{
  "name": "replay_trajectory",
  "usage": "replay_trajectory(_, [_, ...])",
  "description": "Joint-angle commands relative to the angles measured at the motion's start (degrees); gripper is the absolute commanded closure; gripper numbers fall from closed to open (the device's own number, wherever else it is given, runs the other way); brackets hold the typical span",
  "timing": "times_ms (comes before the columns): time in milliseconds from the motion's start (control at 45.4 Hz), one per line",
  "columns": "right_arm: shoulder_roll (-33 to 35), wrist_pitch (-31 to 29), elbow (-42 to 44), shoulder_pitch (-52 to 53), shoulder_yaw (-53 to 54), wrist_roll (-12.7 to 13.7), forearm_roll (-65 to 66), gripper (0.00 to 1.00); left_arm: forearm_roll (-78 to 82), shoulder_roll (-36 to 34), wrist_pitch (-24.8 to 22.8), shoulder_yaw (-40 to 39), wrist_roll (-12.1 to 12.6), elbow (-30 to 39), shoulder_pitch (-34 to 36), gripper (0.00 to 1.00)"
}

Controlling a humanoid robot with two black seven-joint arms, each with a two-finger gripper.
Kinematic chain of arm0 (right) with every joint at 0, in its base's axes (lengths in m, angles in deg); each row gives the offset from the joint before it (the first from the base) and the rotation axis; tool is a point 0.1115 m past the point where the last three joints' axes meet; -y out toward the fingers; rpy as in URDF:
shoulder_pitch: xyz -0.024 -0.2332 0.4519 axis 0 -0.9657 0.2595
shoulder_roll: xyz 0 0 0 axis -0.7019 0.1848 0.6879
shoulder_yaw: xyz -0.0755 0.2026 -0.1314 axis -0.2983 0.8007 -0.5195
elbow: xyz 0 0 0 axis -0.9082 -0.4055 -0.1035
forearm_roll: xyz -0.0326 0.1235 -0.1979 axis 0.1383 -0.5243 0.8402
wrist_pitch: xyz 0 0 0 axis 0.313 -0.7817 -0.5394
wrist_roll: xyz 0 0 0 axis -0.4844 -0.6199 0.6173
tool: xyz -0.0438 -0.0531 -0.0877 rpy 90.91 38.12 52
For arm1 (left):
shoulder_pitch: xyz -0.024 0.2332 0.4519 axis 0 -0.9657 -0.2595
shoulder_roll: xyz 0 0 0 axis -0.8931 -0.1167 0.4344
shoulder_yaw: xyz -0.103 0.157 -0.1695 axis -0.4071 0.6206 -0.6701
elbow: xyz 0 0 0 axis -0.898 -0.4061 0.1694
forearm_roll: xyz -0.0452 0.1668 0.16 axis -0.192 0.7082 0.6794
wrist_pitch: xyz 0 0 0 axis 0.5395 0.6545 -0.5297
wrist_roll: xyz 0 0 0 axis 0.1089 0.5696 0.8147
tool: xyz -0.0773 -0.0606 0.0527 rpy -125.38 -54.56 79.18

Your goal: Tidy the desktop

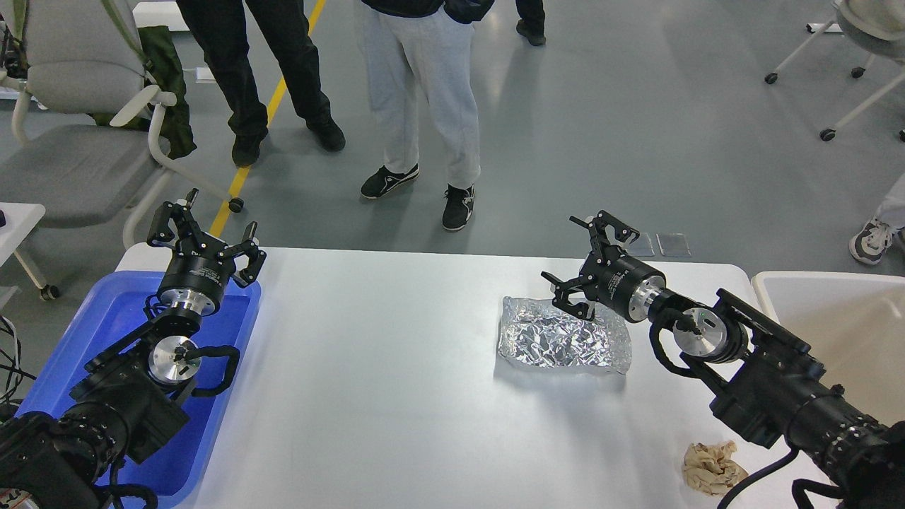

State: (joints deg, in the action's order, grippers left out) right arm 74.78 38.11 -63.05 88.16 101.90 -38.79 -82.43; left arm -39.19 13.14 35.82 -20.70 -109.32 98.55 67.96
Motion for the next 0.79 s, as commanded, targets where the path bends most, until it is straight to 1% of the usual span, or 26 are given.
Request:
replay_trajectory(0, [1.8, -0.16, -0.29, 3.31, -3.61, 0.02, 7.35, 0.0, 0.0, 0.0, 0.0, 0.0, 0.0, 0.0, 0.0, 0.0])
replay_trajectory(132, [2.42, -0.07, -0.64, 6.3, -8.35, -0.06, 8.4, 0.0, 0.0, 0.0, 0.0, 0.0, 0.0, 0.0, 0.0, 0.0])
replay_trajectory(352, [5.67, -0.16, -0.81, 13.24, -17.85, -0.06, 10.51, 0.0, 0.0, 0.0, 0.0, 0.0, 0.0, 0.0, 0.0, 0.0])
replay_trajectory(529, [7.69, -0.77, -0.99, 17.2, -23.04, 0.02, 16.39, 0.0, 0.0, 0.0, 0.0, 0.0, 0.0, 0.09, 0.0, 0.0])
replay_trajectory(771, [8.66, -1.65, -2.66, 20.54, -30.42, -0.06, 25.27, 0.0, 0.0, 0.0, 0.0, 0.0, 0.0, 0.0, 0.0, 0.0])
